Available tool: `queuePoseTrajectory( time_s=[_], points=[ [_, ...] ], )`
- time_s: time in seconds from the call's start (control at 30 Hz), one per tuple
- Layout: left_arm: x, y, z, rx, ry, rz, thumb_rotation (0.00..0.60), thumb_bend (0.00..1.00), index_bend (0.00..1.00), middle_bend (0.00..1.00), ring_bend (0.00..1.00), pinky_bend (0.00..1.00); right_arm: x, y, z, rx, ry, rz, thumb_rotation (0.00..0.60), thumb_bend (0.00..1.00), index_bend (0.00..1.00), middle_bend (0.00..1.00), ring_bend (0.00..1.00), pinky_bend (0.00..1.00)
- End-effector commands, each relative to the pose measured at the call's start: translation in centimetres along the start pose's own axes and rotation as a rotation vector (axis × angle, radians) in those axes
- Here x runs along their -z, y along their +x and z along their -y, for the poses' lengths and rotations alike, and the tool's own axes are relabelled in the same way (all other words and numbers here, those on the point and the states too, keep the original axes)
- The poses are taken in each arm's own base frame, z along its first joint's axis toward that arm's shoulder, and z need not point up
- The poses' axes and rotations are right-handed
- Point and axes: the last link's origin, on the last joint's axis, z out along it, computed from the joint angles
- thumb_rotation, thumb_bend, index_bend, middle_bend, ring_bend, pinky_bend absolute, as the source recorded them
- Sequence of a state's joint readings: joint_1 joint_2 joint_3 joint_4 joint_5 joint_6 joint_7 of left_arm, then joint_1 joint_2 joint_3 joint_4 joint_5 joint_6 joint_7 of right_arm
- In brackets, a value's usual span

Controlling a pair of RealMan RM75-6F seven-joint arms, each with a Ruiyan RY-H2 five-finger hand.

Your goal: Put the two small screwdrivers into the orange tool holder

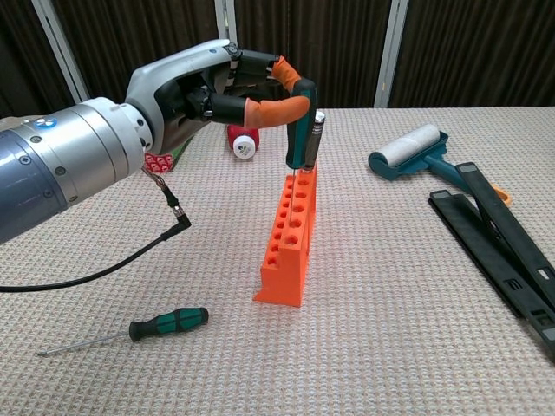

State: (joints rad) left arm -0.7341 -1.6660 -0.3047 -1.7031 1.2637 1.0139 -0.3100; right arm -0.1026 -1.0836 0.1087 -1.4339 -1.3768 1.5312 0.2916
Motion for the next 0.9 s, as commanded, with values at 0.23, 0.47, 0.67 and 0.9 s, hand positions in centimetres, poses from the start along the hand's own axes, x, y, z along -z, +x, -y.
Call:
queuePoseTrajectory(
  time_s=[0.23,0.47,0.67,0.9],
  points=[
    [0.0,-0.2,0.2,-0.015,-0.001,-0.002,0.538,0.49,0.63,0.2,0.0,0.0,0.0,0.0,-0.1,-0.001,-0.003,-0.001,0.6,0.0,0.05,0.09,0.0,0.05],
    [0.6,-0.6,1.0,-0.047,0.004,-0.006,0.537,0.49,0.64,0.2,0.0,0.0,0.0,0.0,-0.1,-0.001,-0.004,0.0,0.6,0.0,0.05,0.09,0.0,0.05],
    [1.0,-0.8,1.5,-0.056,0.002,-0.015,0.538,0.49,0.64,0.19,0.0,0.0,0.0,0.0,-0.1,0.0,-0.003,0.002,0.6,0.0,0.05,0.09,0.0,0.05],
    [1.6,-1.2,2.2,-0.081,-0.01,-0.033,0.535,0.49,0.64,0.16,0.0,0.0,-0.1,-0.1,-0.1,0.0,-0.003,0.005,0.6,0.0,0.05,0.09,0.0,0.05]
  ],
)
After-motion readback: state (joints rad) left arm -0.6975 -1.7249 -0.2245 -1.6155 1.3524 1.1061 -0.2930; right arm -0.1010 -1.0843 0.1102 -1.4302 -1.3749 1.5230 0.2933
